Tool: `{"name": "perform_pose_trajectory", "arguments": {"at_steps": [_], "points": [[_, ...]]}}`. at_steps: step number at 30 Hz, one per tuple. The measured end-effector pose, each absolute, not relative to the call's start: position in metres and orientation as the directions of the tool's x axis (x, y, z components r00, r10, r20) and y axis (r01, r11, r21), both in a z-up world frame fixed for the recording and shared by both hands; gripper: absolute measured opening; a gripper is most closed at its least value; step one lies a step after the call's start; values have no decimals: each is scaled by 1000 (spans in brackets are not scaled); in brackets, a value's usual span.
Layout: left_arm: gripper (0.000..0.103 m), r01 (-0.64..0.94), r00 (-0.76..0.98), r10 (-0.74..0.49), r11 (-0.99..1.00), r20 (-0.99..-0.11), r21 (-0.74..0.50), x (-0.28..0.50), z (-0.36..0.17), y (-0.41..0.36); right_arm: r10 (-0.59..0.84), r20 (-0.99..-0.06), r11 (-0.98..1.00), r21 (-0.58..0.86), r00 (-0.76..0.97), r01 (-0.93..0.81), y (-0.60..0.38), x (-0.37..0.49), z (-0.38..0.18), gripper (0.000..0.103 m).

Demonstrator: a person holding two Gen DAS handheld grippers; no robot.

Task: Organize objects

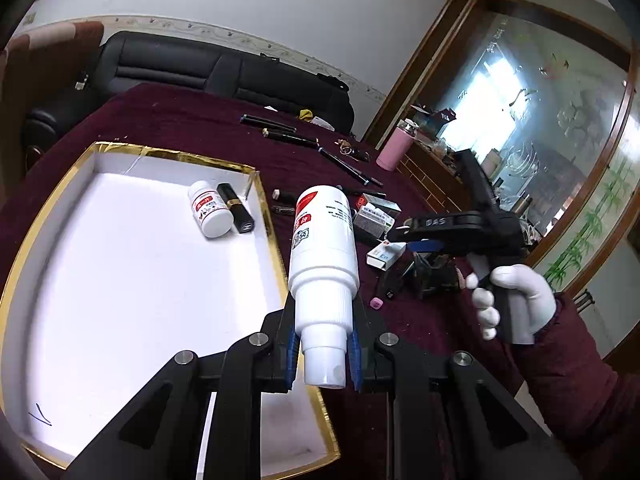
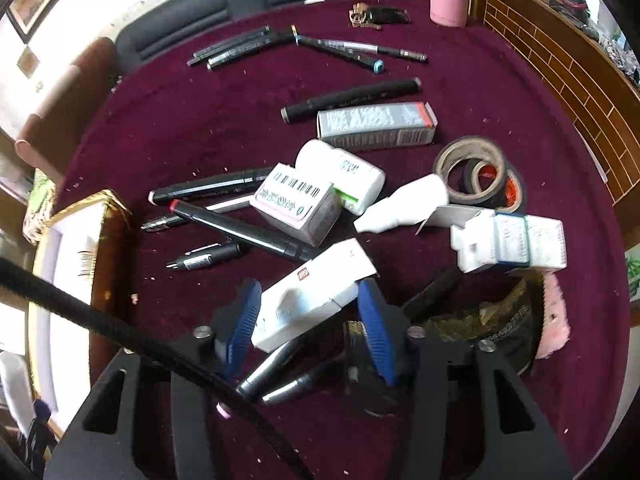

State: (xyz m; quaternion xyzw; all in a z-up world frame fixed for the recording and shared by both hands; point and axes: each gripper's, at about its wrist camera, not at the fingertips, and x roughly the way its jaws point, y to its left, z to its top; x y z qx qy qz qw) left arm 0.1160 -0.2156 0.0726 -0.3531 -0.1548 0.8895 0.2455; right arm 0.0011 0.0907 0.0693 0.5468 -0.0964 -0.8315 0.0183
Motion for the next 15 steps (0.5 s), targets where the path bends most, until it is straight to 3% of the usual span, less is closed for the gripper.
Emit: {"name": "perform_pose_trajectory", "arguments": {"at_steps": [4, 7, 11, 15], "points": [[16, -324, -631, 554, -824, -543, -465, 115, 69, -223, -110, -901, -980, 168, -419, -103, 86, -1, 61, 37], [16, -319, -628, 559, -819, -541, -476, 114, 66, -225, -103, -897, -983, 159, -430, -96, 81, -3, 60, 37], [16, -310, -626, 562, -815, -540, -489, 119, 62, -225, -280, -877, -952, 307, -390, -7, 70, -9, 59, 38], [16, -308, -629, 561, -816, -539, -490, 129, 62, -225, -243, -901, -965, 261, -359, 0, 51, -22, 52, 38]]}}
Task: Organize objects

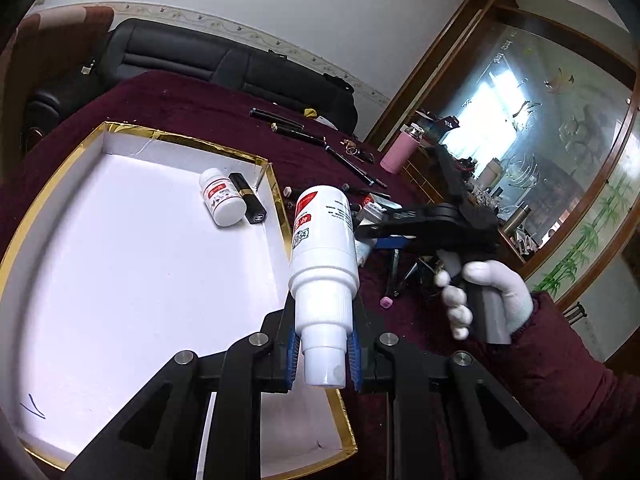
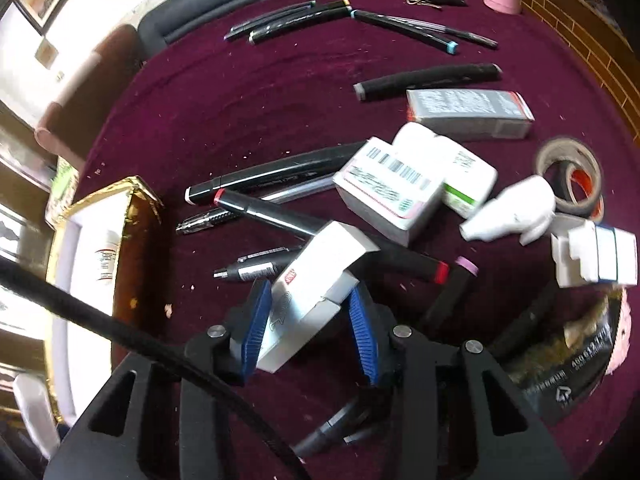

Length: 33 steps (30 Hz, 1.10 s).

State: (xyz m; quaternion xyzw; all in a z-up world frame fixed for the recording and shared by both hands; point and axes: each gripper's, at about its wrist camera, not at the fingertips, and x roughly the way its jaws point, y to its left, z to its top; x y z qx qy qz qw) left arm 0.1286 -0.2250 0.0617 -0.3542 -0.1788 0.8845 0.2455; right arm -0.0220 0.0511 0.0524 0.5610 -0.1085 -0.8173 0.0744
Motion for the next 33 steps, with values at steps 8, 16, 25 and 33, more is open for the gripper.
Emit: {"name": "perform_pose_trajectory", "arguments": {"at_steps": [8, 16, 25, 33], "points": [[16, -305, -629, 550, -825, -549, -477, 131, 62, -218, -107, -907, -994, 106, -407, 25, 19, -10, 51, 34], [16, -267, -647, 521, -839, -557, -474, 129, 63, -228, -281, -854, -957, 285, -437, 57, 47, 7, 74, 12], [16, -193, -667, 444, -878, -598, -437, 118, 74, -245, -531, -749, -845, 503, -396, 183, 24, 7, 100, 12], [16, -69, -651, 314, -932, -692, -357, 43, 75, -271, -628, -739, -774, 556, -246, 304, -72, -34, 105, 12]]}}
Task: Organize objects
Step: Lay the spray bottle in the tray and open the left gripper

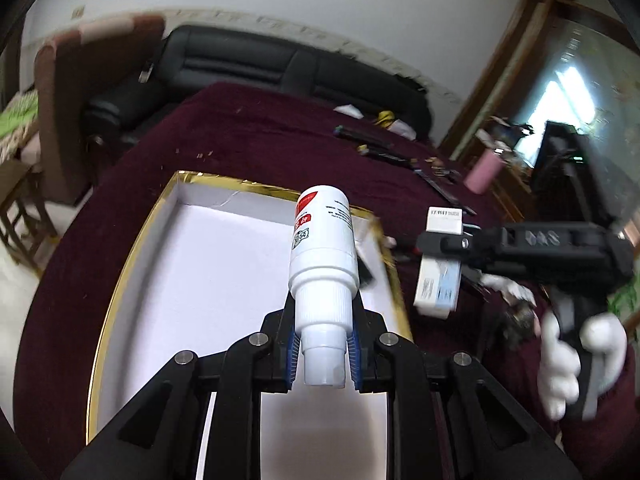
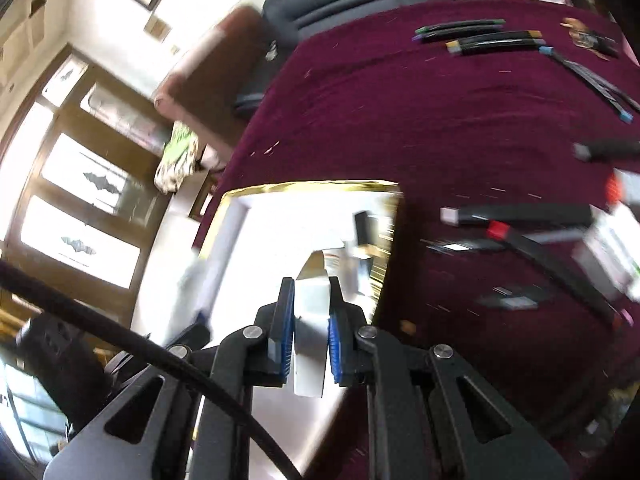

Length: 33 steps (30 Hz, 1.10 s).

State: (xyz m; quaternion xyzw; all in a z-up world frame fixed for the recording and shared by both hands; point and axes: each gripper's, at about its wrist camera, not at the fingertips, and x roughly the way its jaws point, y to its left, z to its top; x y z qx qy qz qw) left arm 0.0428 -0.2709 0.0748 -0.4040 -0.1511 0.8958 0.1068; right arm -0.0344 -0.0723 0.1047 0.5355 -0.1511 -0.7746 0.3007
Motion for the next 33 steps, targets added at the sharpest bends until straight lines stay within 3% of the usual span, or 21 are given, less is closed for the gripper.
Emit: {"name": "perform_pose_trajectory", "arguments": {"at_steps": [9, 12, 14, 18, 23, 25, 27, 33], "points": [[16, 80, -561, 308, -904, -769, -420, -27, 27, -302, -570, -803, -799, 492, -174, 347, -153, -68, 78, 13], [17, 106, -558, 335, -878, -759, -466, -29, 19, -309, -540, -816, -823, 462, -204, 332, -158, -76, 74, 24], [18, 100, -557, 356, -868, -750, -486, -27, 16, -310, -519, -823, -838, 436, -231, 329, -155, -77, 74, 26], [20, 99, -579, 376, -848, -723, -520, -21, 21, -316, -528, -803, -842, 455, -275, 290, -135, -78, 81, 26], [21, 132, -681, 305, -843, -665, -522, 10, 44, -328, -552, -743, -834, 477, -378, 278, -88, -62, 112, 26], [23, 143, -707, 278, -844, -650, -516, 22, 49, -330, -542, -729, -840, 461, -418, 286, -65, -48, 122, 34], [31, 150, -705, 263, -852, -659, -501, 23, 48, -329, -536, -717, -845, 457, -447, 279, -44, -33, 127, 36], [31, 156, -682, 267, -857, -681, -491, 24, 46, -313, -518, -692, -853, 459, -503, 248, 17, 10, 132, 36]]}}
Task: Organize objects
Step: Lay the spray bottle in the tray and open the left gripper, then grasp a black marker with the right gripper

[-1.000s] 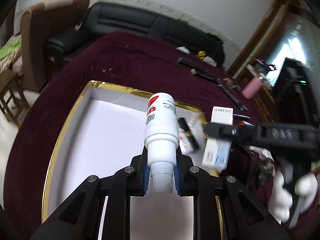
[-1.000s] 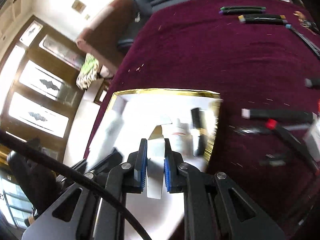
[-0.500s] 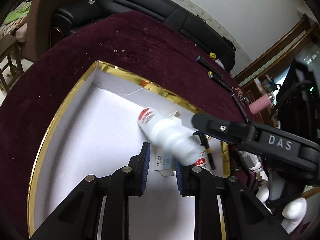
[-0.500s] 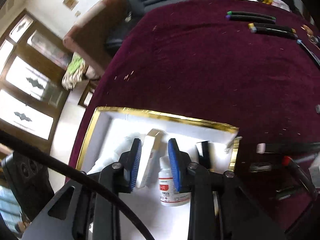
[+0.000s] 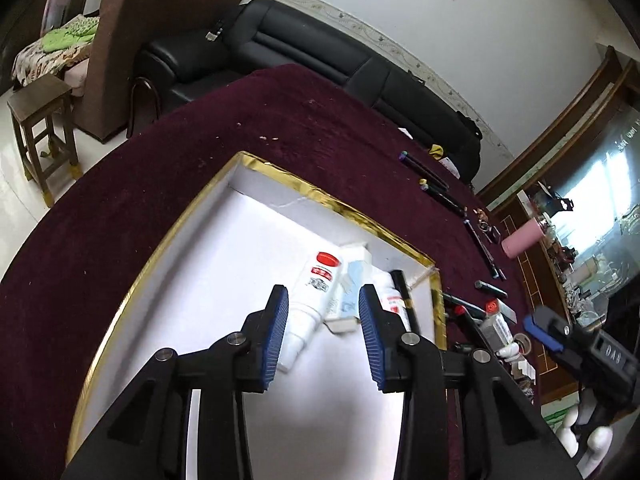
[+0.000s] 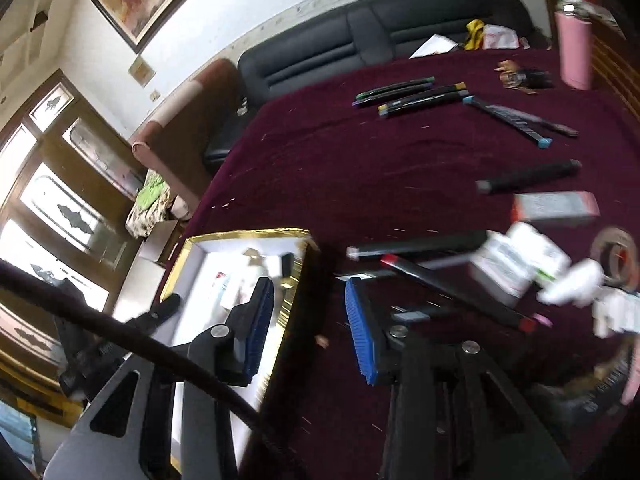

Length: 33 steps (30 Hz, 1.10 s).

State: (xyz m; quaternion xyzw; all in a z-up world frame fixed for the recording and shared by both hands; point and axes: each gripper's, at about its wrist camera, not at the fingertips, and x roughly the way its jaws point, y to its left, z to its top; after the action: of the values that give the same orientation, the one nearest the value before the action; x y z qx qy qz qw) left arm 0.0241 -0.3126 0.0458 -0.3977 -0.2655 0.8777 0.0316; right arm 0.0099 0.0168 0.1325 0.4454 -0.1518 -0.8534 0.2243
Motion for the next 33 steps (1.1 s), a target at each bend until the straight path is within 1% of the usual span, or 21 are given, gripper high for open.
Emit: {"name": "perform_pose_trajectory", "arguments": {"at_steps": [2, 4, 6, 8, 13, 18, 19, 22, 26, 28, 31, 32, 33], "points": [[31, 96, -687, 294, -870, -665, -483, 30, 58, -297, -500, -690, -862, 452, -524, 228, 41, 23, 133, 37], [32, 24, -682, 321, -888, -657, -459, 37, 70, -274, -473, -692, -875, 444, -545, 195, 64, 32, 131, 43], [35, -53, -662, 359, -898, -658, -436, 44, 80, -241, -446, -700, -886, 433, -558, 164, 85, 39, 125, 43], [35, -127, -636, 392, -903, -665, -411, 43, 86, -206, -438, -714, -889, 432, -546, 149, 101, 42, 115, 43], [35, -199, -594, 437, -894, -676, -402, 46, 92, -155, -459, -746, -883, 442, -482, 157, 115, 48, 93, 43], [35, -235, -562, 435, -900, -704, -368, 61, 89, -127, -514, -735, -852, 499, -442, 161, 104, 45, 73, 43], [35, -238, -558, 435, -900, -707, -366, 65, 88, -127, -501, -746, -860, 485, -439, 158, 100, 43, 71, 43], [35, -234, -560, 420, -907, -715, -349, 74, 87, -129, -403, -814, -911, 399, -418, 100, 86, 32, 59, 43], [35, -250, -570, 388, -922, -725, -297, 71, 87, -132, -260, -869, -960, 280, -421, 15, 78, 23, 47, 43], [35, -273, -562, 381, -923, -734, -271, 66, 87, -128, -219, -862, -971, 238, -457, 16, 74, 22, 45, 43], [35, -333, -569, 357, -924, -741, -190, 57, 90, -115, -194, -847, -976, 217, -495, 12, 72, 22, 43, 42], [35, -358, -564, 356, -918, -745, -169, 55, 90, -109, -186, -845, -979, 201, -501, 24, 71, 23, 43, 39], [35, -389, -557, 351, -911, -752, -137, 50, 89, -101, -178, -845, -982, 188, -505, 31, 72, 25, 44, 32]]}}
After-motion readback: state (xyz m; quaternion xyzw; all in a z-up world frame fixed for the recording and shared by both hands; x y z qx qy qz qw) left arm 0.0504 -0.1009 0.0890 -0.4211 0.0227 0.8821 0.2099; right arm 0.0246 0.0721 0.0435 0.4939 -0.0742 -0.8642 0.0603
